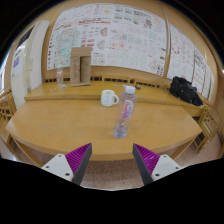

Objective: Pour water

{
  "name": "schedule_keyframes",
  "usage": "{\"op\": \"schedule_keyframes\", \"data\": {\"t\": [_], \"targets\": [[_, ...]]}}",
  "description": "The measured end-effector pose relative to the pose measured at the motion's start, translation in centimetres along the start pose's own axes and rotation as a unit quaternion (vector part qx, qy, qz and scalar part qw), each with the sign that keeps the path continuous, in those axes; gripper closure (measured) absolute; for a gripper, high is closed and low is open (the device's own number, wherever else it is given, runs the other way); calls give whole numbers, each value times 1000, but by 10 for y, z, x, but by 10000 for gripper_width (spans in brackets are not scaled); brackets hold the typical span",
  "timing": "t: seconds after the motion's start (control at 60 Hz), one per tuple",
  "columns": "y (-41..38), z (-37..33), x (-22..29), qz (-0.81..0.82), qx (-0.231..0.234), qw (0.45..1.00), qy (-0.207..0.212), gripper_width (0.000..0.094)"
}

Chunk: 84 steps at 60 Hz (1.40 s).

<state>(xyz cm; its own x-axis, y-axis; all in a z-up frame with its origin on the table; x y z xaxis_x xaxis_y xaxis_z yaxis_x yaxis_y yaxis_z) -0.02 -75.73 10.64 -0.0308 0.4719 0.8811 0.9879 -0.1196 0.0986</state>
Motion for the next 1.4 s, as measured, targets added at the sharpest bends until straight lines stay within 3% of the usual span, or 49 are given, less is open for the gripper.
{"op": "schedule_keyframes", "data": {"t": [0.367,0.417,0.483,0.65,0.733,0.867,1.133,1.267,1.4], "targets": [[45,186,41,9,49,995,83,116],[45,205,41,4,56,995,87,163],[45,222,43,-1,50,993,105,417],[55,228,49,9,57,992,116,563],[63,224,56,-4,50,992,120,567],[101,235,80,-44,-13,991,122,568],[214,282,197,-236,-233,936,115,568],[225,316,275,-403,-291,858,131,568],[191,352,328,-601,-304,723,156,566]]}}
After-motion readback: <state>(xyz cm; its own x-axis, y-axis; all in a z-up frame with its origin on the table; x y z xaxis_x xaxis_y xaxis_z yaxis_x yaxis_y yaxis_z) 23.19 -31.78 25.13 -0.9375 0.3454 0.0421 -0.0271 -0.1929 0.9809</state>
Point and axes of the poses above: the point between the fingertips, and its own axes, seen from behind it with the camera up: y to the right, x up, z forward, the way the camera looks, the point moved 8 cm from there along -z, backward, against the way the camera looks, and after that the axes turned 5 degrees about y, right-handed, at the moved point
